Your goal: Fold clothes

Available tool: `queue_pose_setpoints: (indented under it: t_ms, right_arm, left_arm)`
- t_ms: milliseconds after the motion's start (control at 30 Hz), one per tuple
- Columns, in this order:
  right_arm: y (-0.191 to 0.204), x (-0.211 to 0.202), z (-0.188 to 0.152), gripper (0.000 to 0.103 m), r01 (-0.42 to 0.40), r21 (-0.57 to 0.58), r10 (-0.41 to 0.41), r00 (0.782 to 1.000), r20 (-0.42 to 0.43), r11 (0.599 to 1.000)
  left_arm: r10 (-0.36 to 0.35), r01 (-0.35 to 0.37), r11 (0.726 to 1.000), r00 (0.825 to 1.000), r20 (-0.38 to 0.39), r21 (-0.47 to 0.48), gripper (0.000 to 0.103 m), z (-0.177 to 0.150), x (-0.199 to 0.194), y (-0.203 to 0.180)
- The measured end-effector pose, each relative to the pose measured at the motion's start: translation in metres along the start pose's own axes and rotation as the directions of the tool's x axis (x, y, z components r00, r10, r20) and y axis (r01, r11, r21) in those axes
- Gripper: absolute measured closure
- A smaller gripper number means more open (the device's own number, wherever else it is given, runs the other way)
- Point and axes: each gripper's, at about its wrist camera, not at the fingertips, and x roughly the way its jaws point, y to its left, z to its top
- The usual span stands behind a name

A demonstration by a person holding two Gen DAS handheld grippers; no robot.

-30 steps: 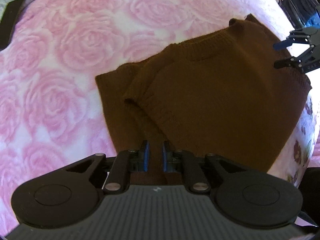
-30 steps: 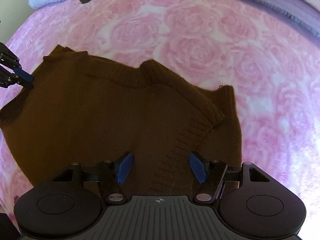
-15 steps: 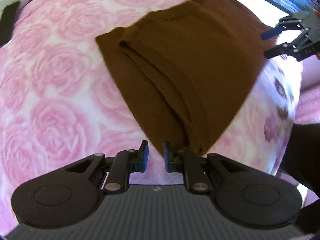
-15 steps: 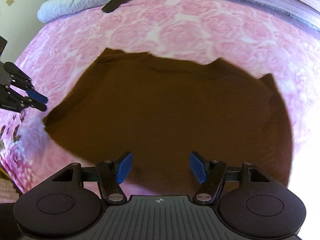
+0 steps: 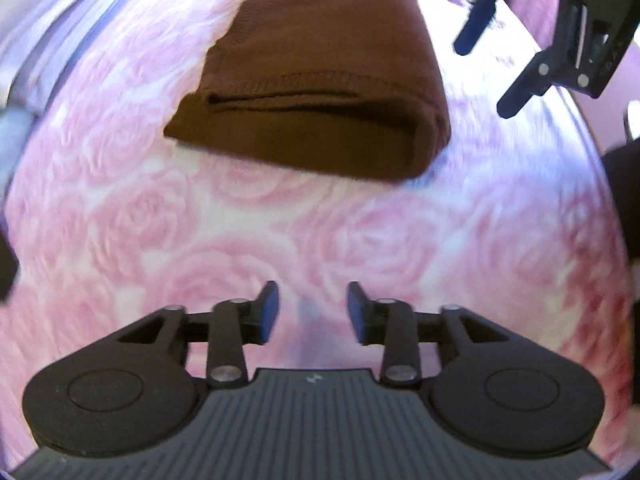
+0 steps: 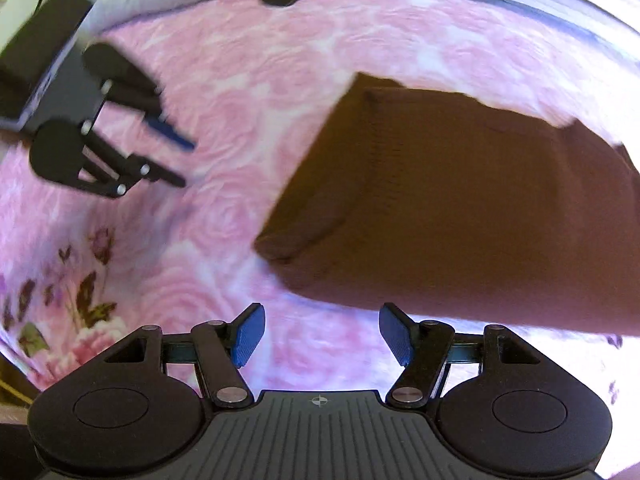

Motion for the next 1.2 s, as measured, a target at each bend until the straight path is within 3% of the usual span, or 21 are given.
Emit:
queue_pose_setpoints:
  t_ms: [100, 233, 433, 467, 500, 600, 833, 867, 900, 933, 1067, 1200]
  right_arm:
    - [0.023, 0.018, 0.002, 0.036, 0.068, -0.094, -0.067, 0.998, 0.017, 0.993]
    - [0.049, 0.049, 0.000, 0.035, 0.157, -0.223, -0.152, 0.988, 0.039, 0.962]
    - [0.050, 0.074, 0.002, 0.039, 0.289, -0.270, -0.270, 0.957, 0.107, 0.918]
    - [0.046, 0.074, 0.004, 0.047, 0.293, -0.256, -0.273, 0.956, 0.110, 0.921]
    - [0.040, 0.073, 0.007, 0.066, 0.279, -0.235, -0.262, 0.960, 0.102, 0.931]
    - [0.026, 0.063, 0.010, 0.086, 0.249, -0.184, -0.234, 0.967, 0.098, 0.951]
    - [0.008, 0.035, 0.018, 0.088, 0.183, -0.053, -0.175, 0.977, 0.124, 0.982]
    - [0.005, 0.031, 0.020, 0.088, 0.173, -0.036, -0.167, 0.978, 0.127, 0.984]
    - [0.001, 0.027, 0.023, 0.088, 0.163, -0.019, -0.159, 0.979, 0.131, 0.986]
    - [-0.001, 0.024, 0.024, 0.088, 0.155, -0.006, -0.153, 0.979, 0.133, 0.988]
    - [-0.010, 0.005, 0.024, 0.089, 0.122, 0.041, -0.126, 0.982, 0.144, 0.992]
    - [-0.034, -0.024, 0.024, 0.090, 0.073, 0.146, -0.098, 0.980, 0.175, 0.987]
  left_arm:
    - [0.026, -0.029, 0.993, 0.999, 0.028, 0.117, 0.062, -0.001, 0.007, 0.002]
    - [0.051, -0.067, 0.964, 0.996, 0.068, 0.258, 0.050, 0.001, 0.018, 0.005]
    - [0.050, -0.100, 0.883, 0.991, 0.120, 0.459, 0.041, 0.015, 0.039, 0.009]
    - [0.050, -0.109, 0.862, 0.990, 0.131, 0.496, 0.040, 0.017, 0.044, 0.009]
    - [0.054, -0.125, 0.834, 0.988, 0.146, 0.538, 0.039, 0.019, 0.049, 0.008]
    - [0.064, -0.179, 0.743, 0.978, 0.197, 0.645, 0.037, 0.024, 0.065, 0.007]
    - [0.052, -0.269, 0.578, 0.954, 0.295, 0.770, 0.039, 0.047, 0.093, 0.016]
    - [0.044, -0.264, 0.568, 0.956, 0.291, 0.779, 0.054, 0.053, 0.096, 0.018]
    - [0.041, -0.253, 0.569, 0.959, 0.280, 0.783, 0.066, 0.059, 0.098, 0.019]
    - [0.042, -0.236, 0.580, 0.964, 0.261, 0.779, 0.087, 0.065, 0.100, 0.021]
    - [0.015, -0.181, 0.616, 0.976, 0.218, 0.767, 0.091, 0.090, 0.089, 0.030]
    - [0.000, -0.166, 0.652, 0.976, 0.219, 0.740, 0.092, 0.122, 0.064, 0.042]
